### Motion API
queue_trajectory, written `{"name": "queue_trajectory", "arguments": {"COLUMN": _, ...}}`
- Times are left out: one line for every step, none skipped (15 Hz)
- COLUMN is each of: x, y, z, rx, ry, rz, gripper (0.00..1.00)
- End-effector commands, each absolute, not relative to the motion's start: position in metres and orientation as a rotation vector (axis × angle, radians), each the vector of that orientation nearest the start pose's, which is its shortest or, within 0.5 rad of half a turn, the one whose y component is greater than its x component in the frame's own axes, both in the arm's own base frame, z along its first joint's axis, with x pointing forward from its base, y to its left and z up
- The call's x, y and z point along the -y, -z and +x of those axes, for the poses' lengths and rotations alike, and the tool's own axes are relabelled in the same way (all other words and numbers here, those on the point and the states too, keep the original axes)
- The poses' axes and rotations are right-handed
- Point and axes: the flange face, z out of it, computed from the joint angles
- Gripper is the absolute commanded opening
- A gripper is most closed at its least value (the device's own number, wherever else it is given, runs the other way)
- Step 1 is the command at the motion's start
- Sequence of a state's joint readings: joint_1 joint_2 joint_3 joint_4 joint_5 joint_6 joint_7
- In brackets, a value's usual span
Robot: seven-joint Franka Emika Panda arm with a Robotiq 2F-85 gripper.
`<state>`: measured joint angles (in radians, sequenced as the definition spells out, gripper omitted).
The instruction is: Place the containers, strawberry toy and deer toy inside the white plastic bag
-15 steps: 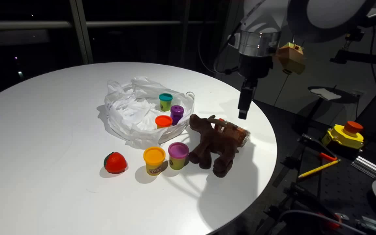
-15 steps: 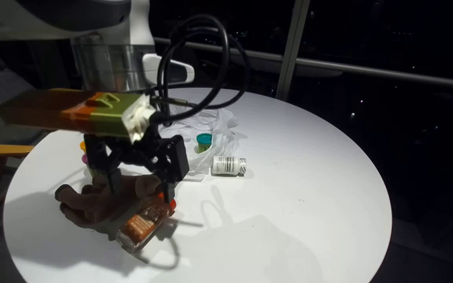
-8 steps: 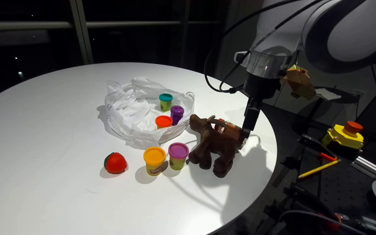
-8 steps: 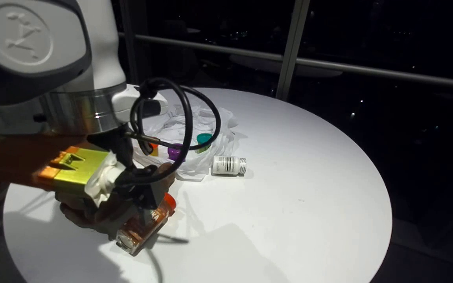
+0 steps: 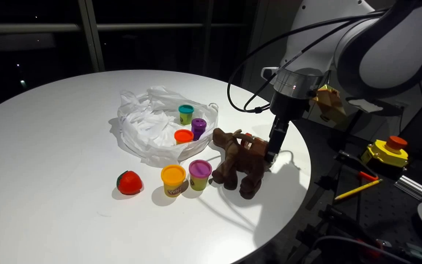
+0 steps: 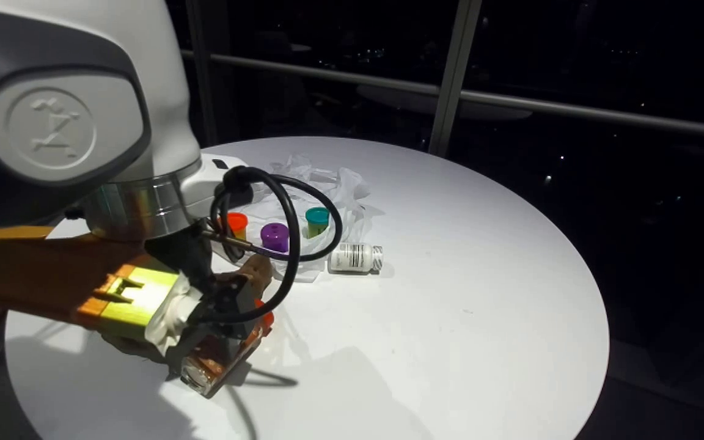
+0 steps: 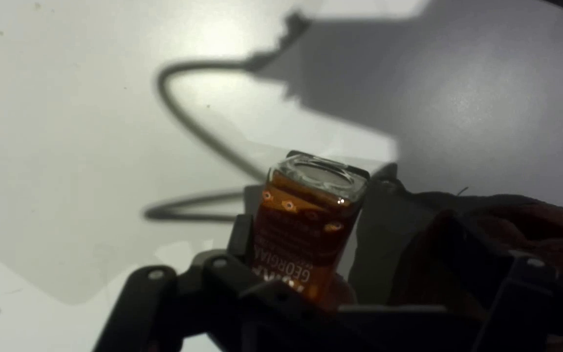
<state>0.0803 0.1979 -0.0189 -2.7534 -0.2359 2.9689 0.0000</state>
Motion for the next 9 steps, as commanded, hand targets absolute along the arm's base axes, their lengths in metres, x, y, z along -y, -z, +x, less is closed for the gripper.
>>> {"name": "queue_trajectory", "arguments": {"x": -0.036, "y": -0.172, "z": 0.392, "rx": 0.421, "ry": 0.113, "rz": -3.146, "gripper": 1.00}}
{"name": "queue_trajectory", "arguments": {"x": -0.034, "y": -0.173, "z": 0.393, "rx": 0.403, "ry": 0.112, "rz": -3.148, "gripper": 1.00}}
{"name": "queue_trajectory", "arguments": {"x": -0.030, "y": -0.172, "z": 0.394, "rx": 0.380, "ry": 0.110, "rz": -3.153, "gripper": 1.00}}
{"name": "queue_trajectory", "arguments": {"x": -0.026, "y": -0.171, "z": 0.394, "rx": 0.364, "ry": 0.106, "rz": -3.161, "gripper": 1.00}}
{"name": "queue_trajectory", "arguments": {"x": -0.022, "y": -0.170, "z": 0.395, "rx": 0.357, "ry": 0.104, "rz": -3.167, "gripper": 1.00}}
{"name": "queue_trajectory", "arguments": {"x": -0.019, "y": -0.168, "z": 0.395, "rx": 0.342, "ry": 0.090, "rz": -3.173, "gripper": 1.00}}
{"name": "queue_trajectory", "arguments": {"x": -0.014, "y": -0.166, "z": 0.397, "rx": 0.328, "ry": 0.082, "rz": -3.179, "gripper": 1.00}}
{"name": "queue_trajectory", "arguments": {"x": -0.011, "y": -0.165, "z": 0.397, "rx": 0.317, "ry": 0.075, "rz": -3.183, "gripper": 1.00}}
{"name": "queue_trajectory", "arguments": {"x": -0.008, "y": -0.165, "z": 0.398, "rx": 0.308, "ry": 0.066, "rz": -3.187, "gripper": 1.00}}
